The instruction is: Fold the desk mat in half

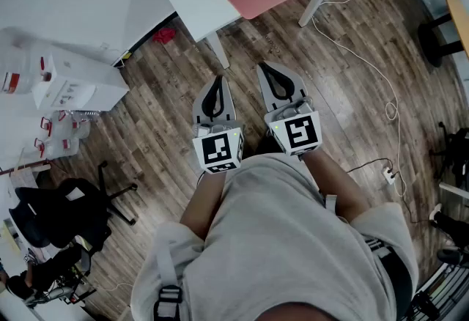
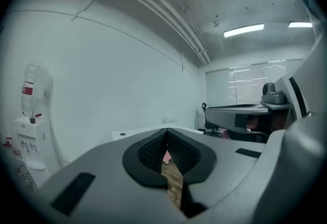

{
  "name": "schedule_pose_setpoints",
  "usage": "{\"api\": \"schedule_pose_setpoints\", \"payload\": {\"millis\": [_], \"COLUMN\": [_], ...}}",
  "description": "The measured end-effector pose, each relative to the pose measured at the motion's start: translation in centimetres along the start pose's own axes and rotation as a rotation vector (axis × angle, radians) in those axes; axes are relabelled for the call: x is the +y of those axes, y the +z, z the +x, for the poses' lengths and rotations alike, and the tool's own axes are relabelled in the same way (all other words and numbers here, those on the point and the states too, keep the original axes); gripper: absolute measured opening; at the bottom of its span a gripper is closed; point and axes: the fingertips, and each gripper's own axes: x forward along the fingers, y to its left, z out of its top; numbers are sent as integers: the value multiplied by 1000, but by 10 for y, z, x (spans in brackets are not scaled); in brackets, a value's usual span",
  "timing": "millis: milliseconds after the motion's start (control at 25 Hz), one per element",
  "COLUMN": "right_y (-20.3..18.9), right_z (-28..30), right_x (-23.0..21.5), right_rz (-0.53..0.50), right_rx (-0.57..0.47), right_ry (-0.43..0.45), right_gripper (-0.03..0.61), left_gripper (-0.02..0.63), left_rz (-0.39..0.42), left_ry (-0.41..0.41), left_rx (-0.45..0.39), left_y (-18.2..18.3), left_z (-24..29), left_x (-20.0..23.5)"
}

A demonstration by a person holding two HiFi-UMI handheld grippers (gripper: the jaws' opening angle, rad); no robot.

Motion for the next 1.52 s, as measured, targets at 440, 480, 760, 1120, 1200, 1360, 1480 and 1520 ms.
{"api": "schedule_pose_setpoints", "payload": {"millis": [440,480,760,1120,1200,1360,1480,1520], "right_y": [-17,-20,-47,-67,-76,-105,-125,-130], "right_z": [-20,-22,-28,6,17,46,71,82], "right_x": [-69,-76,-119,-130,-129,-136,-139,-141], "right_rz": [13,13,-61,-105,-122,-205,-301,-316], "right_rx": [14,19,72,128,158,244,321,325], "right_ry": [21,29,83,122,140,189,252,263], "right_gripper": [41,41,41,41,41,41,41,41], "left_gripper": [12,12,12,12,12,12,12,12], "left_rz": [-60,-48,49,58,18,-66,-90,-94], "left_ry": [-38,-36,-15,16,30,34,29,28], "left_rx": [-17,-12,21,106,137,220,259,271], "left_y": [-1,-2,-12,-33,-48,-79,-96,-102], "left_z": [53,58,91,121,131,168,196,204], "left_x": [-57,-63,-100,-84,-75,-64,-53,-50]}}
